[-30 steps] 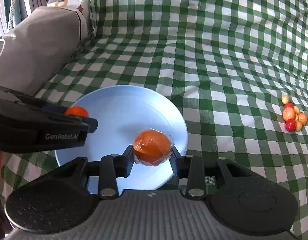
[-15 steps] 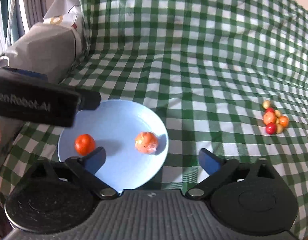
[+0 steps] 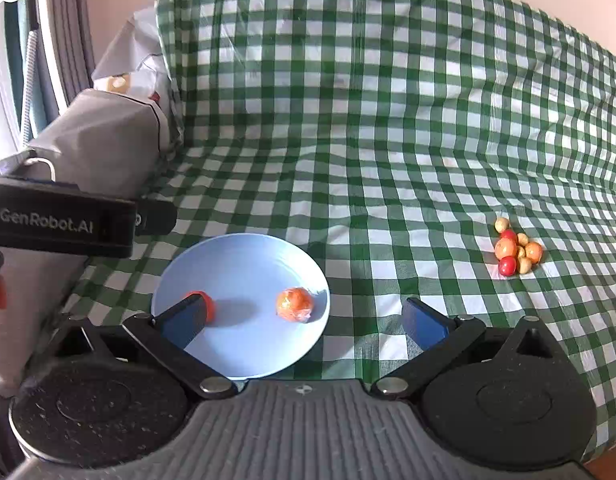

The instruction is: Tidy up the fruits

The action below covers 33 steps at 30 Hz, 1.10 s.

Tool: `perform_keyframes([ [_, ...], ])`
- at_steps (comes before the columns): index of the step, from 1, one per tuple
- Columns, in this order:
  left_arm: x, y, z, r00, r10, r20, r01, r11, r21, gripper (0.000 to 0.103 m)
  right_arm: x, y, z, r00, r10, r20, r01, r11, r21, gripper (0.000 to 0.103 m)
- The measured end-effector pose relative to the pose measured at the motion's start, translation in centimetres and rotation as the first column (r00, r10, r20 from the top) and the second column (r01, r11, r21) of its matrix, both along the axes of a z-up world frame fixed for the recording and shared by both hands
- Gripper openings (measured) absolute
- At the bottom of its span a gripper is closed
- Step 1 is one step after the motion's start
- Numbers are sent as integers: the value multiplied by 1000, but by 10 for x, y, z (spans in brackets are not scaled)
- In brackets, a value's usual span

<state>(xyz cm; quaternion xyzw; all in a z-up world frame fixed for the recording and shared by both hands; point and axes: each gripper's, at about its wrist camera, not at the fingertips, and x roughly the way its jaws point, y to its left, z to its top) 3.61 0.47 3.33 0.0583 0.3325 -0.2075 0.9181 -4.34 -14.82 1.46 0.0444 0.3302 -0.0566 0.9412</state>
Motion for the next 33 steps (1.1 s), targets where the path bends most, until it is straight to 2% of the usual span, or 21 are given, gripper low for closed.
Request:
perform_keyframes([
  [18,-24,10,8,1000,-9,-16,9,1000,5,103,-27,11,21,999,-18,32,19,1000,-19,102],
  [33,-10,8,2,999,-7,-47,7,1000,-3,103,-21,10,16,1000,-13,4,13,1000,-17,102],
])
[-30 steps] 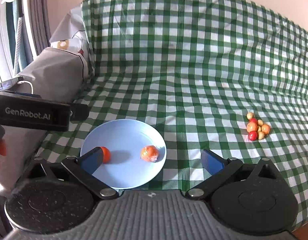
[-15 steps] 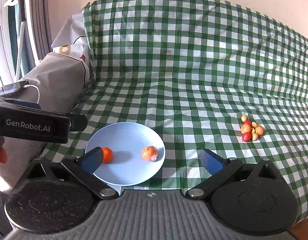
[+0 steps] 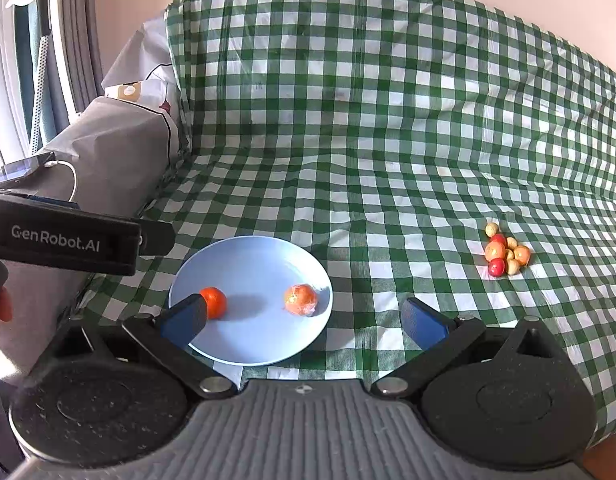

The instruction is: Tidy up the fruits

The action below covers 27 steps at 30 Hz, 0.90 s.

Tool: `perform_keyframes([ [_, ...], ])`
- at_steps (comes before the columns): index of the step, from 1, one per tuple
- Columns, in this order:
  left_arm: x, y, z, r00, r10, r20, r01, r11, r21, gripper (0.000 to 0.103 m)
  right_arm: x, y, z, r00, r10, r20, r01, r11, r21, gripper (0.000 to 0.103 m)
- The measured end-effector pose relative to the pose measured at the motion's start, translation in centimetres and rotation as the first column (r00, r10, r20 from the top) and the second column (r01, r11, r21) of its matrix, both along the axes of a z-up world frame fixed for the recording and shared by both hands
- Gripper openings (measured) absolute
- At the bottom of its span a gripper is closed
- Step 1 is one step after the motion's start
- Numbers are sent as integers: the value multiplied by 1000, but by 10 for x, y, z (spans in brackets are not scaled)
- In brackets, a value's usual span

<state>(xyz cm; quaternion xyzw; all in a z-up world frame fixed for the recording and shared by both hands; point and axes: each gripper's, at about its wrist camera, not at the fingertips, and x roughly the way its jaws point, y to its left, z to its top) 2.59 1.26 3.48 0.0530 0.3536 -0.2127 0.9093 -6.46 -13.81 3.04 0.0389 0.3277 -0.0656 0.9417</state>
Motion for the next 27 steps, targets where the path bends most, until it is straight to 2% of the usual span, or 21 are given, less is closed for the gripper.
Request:
perform_keyframes([
  [5,6,-3,0,1000,-11,26,11,1000,10,103,6,1,-3,1000,1,-18,-1,1000,-6,102],
  [10,17,-5,15,986,-20,165,11,998,56,103,15,0,-9,999,-7,-50,6,1000,-1,102],
  [13,36,0,28,978,-15,210,0,998,68,103,21,1,-12,998,0,-68,-1,1000,-5,102],
  [19,76,27,48,936,49,348,-99,987,126,103,35,13,-16,995,29,-93,-32,999,-22,102],
  [22,99,45,49,926,77,371,-145,976,162,103,42,18,-18,994,38,-107,-41,999,-26,102],
  [27,135,84,39,925,137,354,-216,957,195,103,51,30,-21,989,58,-134,-63,997,-35,102],
])
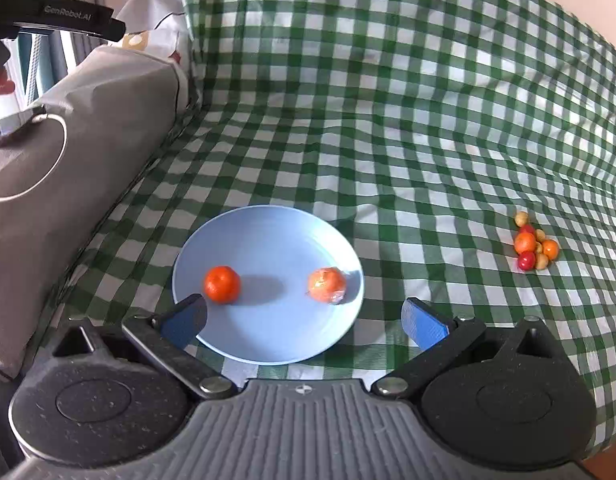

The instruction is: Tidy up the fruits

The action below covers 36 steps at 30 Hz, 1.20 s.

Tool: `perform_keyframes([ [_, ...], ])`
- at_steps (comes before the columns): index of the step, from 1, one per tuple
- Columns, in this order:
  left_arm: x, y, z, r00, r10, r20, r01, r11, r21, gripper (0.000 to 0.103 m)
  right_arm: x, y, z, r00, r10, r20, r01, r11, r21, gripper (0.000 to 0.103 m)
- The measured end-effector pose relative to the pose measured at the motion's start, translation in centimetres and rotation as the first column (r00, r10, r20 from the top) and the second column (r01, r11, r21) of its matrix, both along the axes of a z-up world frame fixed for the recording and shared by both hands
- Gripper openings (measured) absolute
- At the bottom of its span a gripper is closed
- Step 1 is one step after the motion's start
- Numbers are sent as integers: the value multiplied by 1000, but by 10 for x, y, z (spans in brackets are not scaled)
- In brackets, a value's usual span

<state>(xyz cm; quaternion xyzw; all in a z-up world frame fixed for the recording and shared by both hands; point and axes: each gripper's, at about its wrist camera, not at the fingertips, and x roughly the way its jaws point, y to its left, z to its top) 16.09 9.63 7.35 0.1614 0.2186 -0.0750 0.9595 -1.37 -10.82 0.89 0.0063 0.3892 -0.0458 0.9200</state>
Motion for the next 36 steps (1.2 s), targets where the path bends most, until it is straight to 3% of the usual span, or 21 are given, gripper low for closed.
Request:
perform_keyframes([
  [6,27,33,-18,997,60,-38,-59,997,41,103,8,8,-4,1000,4,-29,-3,1000,3,102],
  [17,44,43,-40,988,104,-112,-94,991,94,103,16,17,-7,999,15,-39,-15,1000,-17,102],
  [31,15,36,-4,994,94,-58,-94,996,6,103,12,14,0,1000,19,1,-19,1000,-7,102],
  [36,2,29,7,996,83,-34,-82,997,13,103,3,10,7,1000,3,25,-3,1000,4,102],
])
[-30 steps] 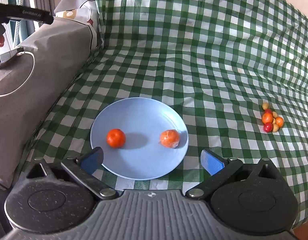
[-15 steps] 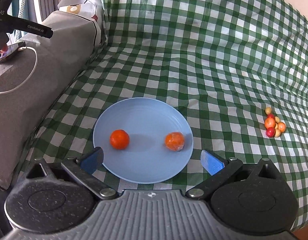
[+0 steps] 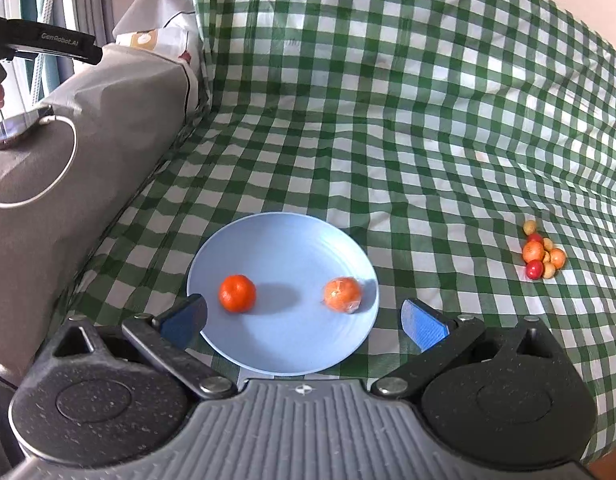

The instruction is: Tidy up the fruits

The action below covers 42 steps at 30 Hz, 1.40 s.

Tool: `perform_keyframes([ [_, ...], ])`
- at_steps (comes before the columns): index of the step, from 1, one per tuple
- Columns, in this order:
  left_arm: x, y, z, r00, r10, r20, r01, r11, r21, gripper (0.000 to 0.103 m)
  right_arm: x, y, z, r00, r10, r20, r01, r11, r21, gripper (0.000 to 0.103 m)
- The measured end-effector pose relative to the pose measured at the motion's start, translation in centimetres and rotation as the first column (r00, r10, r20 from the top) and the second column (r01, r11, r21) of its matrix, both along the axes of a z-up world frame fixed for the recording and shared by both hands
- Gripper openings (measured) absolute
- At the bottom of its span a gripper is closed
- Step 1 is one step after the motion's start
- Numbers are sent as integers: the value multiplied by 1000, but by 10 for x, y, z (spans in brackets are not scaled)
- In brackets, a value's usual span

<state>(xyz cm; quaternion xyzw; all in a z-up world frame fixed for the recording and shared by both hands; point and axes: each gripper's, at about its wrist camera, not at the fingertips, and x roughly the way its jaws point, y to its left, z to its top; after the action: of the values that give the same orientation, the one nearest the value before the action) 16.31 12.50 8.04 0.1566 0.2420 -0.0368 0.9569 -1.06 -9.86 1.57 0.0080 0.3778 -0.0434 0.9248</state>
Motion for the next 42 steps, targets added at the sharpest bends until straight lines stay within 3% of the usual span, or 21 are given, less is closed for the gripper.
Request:
perform_keyframes([
  [10,7,-3,-6,1000,20,12,-21,998,55,103,-17,-7,8,999,-23,28,23,1000,6,102],
  [19,41,11,-40,996,53,-77,-48,997,57,103,-9,-9,-1,999,-39,-4,39,999,-17,102],
  [29,17,9,-30,998,43,-49,-40,997,59,103,-5,0,-1,1000,-5,8,5,1000,-6,102],
  [36,-23,-16,15,1000,-5,-11,4,995,-97,103,-17,-16,12,997,-42,60,40,999,22,102],
  [42,-71,-64,33,995,-86,-54,72,973,-220,103,-36,-42,25,989,-97,114,90,994,65,102],
])
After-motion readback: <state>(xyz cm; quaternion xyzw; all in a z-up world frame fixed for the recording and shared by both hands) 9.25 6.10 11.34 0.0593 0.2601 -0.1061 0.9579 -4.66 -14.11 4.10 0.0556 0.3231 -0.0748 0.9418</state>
